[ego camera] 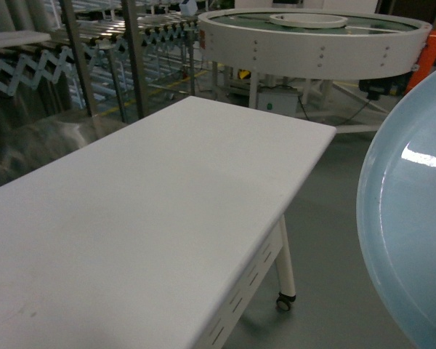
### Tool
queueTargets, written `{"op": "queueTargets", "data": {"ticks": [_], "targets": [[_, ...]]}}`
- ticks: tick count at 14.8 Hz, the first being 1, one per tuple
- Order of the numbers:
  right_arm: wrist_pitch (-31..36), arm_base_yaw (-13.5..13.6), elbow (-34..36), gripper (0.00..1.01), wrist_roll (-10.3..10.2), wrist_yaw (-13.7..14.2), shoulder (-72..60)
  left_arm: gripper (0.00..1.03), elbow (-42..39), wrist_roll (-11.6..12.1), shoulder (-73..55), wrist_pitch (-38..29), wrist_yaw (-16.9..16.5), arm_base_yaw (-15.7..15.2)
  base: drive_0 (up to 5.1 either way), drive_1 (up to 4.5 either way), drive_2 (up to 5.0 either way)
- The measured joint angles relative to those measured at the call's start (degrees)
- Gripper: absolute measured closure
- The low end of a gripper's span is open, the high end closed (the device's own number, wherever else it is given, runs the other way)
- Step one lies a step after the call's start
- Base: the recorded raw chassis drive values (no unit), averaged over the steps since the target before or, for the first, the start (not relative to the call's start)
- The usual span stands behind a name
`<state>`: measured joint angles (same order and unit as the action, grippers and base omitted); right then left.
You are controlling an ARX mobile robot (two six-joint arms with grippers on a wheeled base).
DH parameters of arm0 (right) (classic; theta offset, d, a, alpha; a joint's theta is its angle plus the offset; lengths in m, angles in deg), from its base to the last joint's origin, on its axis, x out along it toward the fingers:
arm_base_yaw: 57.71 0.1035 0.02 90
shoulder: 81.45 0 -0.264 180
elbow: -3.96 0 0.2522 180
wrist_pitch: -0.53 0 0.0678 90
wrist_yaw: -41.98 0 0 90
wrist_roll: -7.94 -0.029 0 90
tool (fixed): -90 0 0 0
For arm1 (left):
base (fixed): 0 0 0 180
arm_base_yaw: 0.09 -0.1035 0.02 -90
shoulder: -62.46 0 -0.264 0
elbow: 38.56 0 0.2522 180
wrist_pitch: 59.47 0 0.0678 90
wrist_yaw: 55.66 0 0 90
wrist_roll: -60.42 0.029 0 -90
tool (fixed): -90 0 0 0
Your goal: Place blue tray on left shelf second layer neatly
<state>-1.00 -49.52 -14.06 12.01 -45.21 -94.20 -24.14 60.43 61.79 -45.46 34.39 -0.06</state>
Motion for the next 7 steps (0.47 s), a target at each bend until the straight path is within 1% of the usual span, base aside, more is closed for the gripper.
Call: {"op": "queueTargets", "data": {"ticks": [7], "targets": [[0.0, 0.0, 0.0, 0.99, 0.0, 0.0, 0.0, 0.05, 0.0, 0.02, 0.0, 0.02, -0.02, -0.02, -1.6, -1.63, -1.6]]}}
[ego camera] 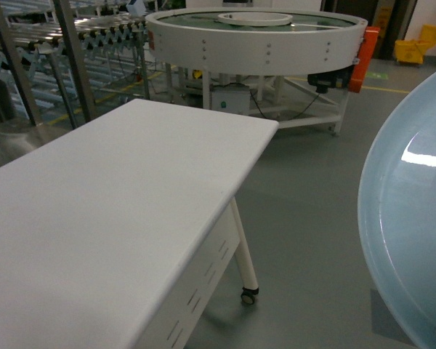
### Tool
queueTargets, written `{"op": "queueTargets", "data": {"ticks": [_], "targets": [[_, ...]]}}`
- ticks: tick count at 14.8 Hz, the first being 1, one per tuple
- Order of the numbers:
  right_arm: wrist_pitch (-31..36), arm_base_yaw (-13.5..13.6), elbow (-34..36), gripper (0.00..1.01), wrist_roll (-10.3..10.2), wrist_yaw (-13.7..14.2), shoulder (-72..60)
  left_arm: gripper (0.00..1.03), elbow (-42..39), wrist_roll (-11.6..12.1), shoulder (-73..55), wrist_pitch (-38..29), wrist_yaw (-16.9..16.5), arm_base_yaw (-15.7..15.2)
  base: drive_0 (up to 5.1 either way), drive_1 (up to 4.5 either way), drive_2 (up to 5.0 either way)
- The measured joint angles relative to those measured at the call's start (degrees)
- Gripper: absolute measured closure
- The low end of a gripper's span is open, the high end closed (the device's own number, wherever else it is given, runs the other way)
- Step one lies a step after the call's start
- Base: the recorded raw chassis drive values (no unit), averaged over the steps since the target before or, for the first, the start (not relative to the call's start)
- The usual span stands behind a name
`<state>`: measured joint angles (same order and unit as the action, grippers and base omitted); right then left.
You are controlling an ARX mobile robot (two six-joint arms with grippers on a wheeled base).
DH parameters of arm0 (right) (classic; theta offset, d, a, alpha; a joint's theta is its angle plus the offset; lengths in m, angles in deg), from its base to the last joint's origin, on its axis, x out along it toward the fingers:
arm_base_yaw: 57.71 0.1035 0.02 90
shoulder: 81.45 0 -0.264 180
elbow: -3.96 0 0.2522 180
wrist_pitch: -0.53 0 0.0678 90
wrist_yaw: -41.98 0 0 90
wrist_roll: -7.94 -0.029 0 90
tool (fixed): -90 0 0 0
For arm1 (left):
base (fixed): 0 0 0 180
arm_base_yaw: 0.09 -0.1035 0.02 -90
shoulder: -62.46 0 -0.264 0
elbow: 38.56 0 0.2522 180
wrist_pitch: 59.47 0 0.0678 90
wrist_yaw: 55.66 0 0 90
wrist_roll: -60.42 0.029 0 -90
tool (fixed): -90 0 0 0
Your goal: Place blue tray on left shelf second layer neatly
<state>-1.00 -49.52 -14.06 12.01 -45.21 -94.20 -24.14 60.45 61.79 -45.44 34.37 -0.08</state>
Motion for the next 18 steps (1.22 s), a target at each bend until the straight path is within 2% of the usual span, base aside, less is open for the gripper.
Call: {"op": "queueTargets", "data": {"ticks": [13, 18], "targets": [[0.0, 0.0, 0.0, 0.99, 0.0, 0.0, 0.0, 0.05, 0.0, 0.0, 0.0, -0.02, 0.0, 0.0, -1.6, -1.62, -1.6], [0.04, 0.0, 0.04, 0.99, 0.0, -0.02, 0.11, 0.05, 0.0, 0.0, 0.0, -0.07, -0.02, 0.11, -0.7, 3.34, -4.7]]}}
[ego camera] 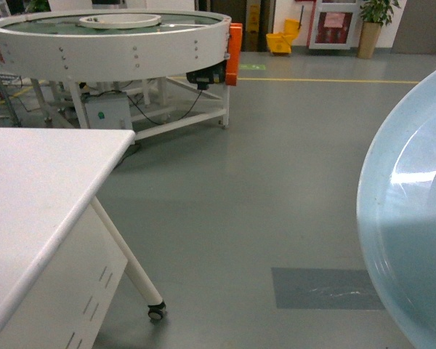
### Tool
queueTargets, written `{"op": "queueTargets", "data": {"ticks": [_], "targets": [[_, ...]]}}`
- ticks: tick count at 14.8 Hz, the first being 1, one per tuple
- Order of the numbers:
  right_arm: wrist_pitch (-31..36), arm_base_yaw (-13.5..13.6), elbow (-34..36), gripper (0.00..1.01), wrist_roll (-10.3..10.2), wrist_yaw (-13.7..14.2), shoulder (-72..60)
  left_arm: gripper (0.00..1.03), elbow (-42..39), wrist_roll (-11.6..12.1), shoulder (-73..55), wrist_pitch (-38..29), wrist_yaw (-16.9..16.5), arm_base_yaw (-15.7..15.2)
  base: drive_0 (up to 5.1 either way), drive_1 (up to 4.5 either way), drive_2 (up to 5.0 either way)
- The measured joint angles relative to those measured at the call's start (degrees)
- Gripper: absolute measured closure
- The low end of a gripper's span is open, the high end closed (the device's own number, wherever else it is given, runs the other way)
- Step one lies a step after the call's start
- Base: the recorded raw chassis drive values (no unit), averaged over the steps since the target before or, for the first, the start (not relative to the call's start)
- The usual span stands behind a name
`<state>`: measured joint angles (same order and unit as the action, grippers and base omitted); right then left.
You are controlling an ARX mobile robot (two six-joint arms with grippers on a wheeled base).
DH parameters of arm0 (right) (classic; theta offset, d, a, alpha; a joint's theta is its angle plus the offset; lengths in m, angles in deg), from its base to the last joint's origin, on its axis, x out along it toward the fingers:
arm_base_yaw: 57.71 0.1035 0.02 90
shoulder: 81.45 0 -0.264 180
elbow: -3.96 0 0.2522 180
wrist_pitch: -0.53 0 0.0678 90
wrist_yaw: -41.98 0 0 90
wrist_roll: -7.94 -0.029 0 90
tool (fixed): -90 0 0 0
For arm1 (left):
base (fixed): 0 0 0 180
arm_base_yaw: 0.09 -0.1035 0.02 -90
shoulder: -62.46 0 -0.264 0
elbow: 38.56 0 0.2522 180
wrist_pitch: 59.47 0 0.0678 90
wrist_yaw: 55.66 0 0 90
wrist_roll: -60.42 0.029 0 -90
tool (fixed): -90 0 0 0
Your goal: Place blue tray on left shelf second layer neatly
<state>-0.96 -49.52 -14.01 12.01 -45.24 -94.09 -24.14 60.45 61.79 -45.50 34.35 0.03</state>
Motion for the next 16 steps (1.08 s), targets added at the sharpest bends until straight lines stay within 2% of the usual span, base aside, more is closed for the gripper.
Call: {"op": "queueTargets", "data": {"ticks": [13, 16], "targets": [[0.0, 0.0, 0.09, 0.99, 0.0, 0.02, -0.11, 0.05, 0.0, -0.02, 0.0, 0.13, 0.07, -0.11, -1.6, 2.44, -5.7], [-0.04, 0.0, 0.11, 0.99, 0.0, 0.02, -0.11, 0.05, 0.0, 0.0, 0.0, 0.07, -0.02, -0.09, -0.3, 3.84, -4.3]]}}
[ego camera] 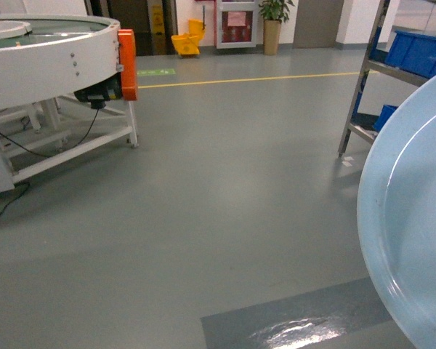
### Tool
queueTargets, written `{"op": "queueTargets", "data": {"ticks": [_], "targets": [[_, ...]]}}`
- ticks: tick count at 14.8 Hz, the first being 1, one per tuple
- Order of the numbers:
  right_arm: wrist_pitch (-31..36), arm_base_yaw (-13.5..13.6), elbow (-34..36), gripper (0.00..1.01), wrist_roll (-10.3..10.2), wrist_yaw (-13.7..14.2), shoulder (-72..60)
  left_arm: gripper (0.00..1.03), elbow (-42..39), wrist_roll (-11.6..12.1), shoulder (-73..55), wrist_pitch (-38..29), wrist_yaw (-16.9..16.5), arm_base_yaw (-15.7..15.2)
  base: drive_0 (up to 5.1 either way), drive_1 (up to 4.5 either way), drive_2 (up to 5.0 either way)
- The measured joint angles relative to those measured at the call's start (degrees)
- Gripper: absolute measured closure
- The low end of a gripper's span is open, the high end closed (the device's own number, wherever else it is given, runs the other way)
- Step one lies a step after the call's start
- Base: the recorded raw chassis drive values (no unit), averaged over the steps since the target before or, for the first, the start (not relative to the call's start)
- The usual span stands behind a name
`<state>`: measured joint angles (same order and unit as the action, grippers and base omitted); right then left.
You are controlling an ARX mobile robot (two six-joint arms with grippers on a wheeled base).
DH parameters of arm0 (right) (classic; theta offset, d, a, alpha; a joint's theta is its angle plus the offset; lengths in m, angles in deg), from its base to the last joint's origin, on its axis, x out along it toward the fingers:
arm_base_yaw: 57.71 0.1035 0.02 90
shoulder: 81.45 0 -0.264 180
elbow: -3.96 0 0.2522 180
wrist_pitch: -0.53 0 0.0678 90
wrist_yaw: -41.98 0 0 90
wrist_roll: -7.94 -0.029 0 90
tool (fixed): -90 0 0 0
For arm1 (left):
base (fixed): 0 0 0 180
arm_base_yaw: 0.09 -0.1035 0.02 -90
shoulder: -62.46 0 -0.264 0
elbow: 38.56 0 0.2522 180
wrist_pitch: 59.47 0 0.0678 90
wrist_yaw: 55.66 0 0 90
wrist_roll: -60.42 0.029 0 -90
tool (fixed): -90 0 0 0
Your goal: Place blue tray on left shelf second layer neatly
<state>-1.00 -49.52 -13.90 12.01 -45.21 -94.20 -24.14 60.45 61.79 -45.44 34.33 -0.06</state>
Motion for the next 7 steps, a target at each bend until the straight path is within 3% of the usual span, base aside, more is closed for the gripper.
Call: {"op": "queueTargets", "data": {"ticks": [7], "targets": [[-0.02, 0.0, 0.0, 0.99, 0.0, 0.0, 0.0, 0.05, 0.0, 0.0, 0.0, -0.02, 0.04, -0.02, 0.1, 4.17, -4.0]]}}
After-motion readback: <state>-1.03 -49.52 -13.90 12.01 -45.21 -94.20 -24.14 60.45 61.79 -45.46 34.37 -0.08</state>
